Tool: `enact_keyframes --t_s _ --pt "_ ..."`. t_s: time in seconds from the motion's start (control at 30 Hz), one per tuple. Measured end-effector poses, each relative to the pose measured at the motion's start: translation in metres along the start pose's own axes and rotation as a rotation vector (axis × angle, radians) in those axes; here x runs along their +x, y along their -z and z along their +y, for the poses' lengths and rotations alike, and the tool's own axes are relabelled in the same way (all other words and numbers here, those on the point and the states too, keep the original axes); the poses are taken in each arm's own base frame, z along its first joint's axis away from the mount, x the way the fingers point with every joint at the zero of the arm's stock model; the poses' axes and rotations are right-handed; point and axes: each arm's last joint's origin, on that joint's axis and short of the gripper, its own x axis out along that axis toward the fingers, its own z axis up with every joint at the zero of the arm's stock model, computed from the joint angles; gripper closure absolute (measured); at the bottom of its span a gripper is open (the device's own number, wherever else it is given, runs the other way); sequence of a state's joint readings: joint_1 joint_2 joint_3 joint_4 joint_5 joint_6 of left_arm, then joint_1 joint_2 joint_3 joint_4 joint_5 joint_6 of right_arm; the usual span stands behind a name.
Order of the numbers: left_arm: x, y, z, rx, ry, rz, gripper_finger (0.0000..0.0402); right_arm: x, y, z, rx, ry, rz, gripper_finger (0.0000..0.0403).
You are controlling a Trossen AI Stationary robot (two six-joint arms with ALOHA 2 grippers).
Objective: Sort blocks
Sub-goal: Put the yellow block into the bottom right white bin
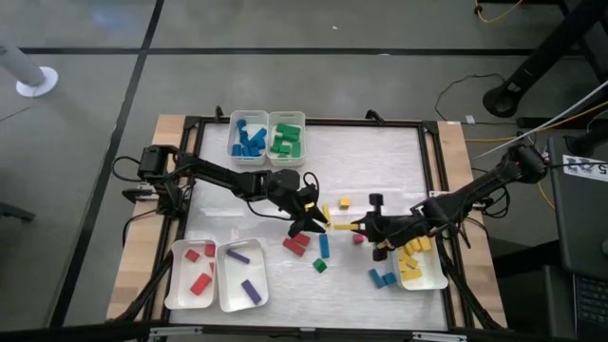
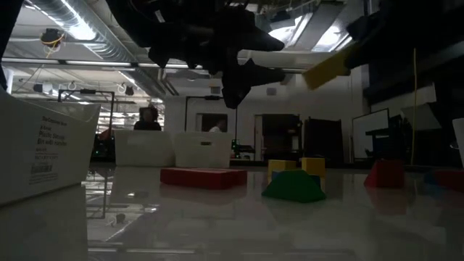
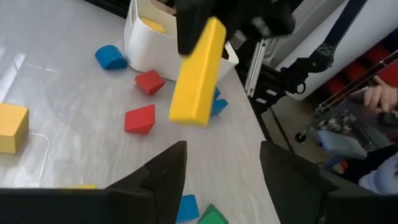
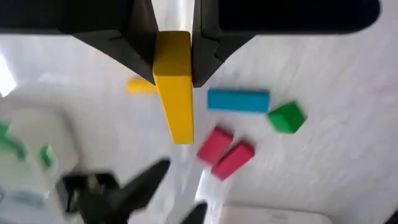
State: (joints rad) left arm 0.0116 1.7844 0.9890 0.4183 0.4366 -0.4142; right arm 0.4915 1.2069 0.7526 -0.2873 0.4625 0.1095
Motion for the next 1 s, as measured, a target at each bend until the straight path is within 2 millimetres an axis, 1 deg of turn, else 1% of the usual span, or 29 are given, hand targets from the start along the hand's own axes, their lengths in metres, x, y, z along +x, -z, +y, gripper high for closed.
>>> enact_keyframes --t_s 0.13,0.3,0.43,0.5,0.57,0.7,1.0 --pt "0.000 0.002 0.001 0.022 -0.007 0.020 0.0209 -0.022 -0.008 -0.007 0.096 -0.091 0.159 0.0337" --pt "0.000 0.004 0.001 0.074 -0.013 0.036 0.0209 -0.053 -0.016 -0.015 0.257 -0.201 0.426 0.0334" --pt "0.000 0.004 0.002 0.126 -0.012 0.036 0.0208 -0.076 -0.021 -0.021 0.408 -0.241 0.628 0.0330" --pt "0.000 0.004 0.002 0.143 -0.013 0.037 0.0208 -0.085 -0.020 -0.024 0.480 -0.234 0.724 0.0329" --pt "0.000 0.004 0.002 0.146 -0.014 0.036 0.0208 -0.090 -0.019 -0.025 0.554 -0.241 0.795 0.0329" --pt "0.000 0.004 0.002 0.143 -0.017 0.042 0.0208 -0.092 -0.015 -0.024 0.679 -0.229 0.905 0.0328" --pt "-0.001 0.012 0.005 0.104 -0.042 0.114 0.0208 -0.089 -0.015 -0.022 0.814 -0.162 0.953 0.0327"
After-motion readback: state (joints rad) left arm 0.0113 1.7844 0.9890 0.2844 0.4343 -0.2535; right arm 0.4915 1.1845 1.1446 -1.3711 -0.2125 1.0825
